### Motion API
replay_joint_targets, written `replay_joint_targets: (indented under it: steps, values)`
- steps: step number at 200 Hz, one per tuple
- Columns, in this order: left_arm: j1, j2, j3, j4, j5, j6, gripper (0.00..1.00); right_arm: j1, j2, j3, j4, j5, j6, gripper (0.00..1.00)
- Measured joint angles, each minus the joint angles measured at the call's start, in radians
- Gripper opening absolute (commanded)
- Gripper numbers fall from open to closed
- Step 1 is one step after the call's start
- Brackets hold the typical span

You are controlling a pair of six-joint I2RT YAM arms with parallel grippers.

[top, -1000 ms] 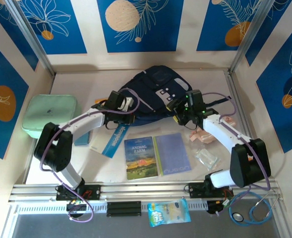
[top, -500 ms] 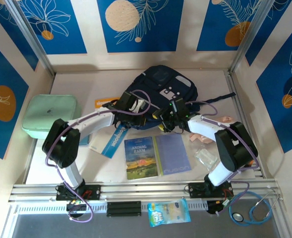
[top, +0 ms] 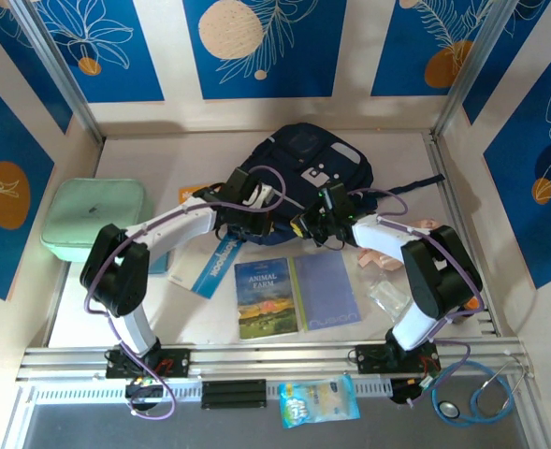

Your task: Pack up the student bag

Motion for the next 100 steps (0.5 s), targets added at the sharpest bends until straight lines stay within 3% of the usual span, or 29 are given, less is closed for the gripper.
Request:
replay_joint_targets:
  steps: [41,73,83,100]
  values:
    - [0.041,-0.014,0.012,-0.109,-0.082,0.082,0.00,-0.042,-0.021,0.002,-0.050,0.009,-0.045,0.05]
    - [0.090,-0.032,0.008,-0.125,-0.082,0.107,0.00,-0.066,-0.041,0.002,-0.070,0.016,-0.076,0.05]
    - [0.090,-0.038,-0.002,-0.109,-0.063,0.106,0.13,-0.066,-0.041,0.002,-0.073,0.016,-0.082,0.05]
    - [0.072,-0.048,-0.032,-0.066,-0.028,0.092,0.24,-0.066,-0.041,0.003,-0.076,0.017,-0.087,0.04]
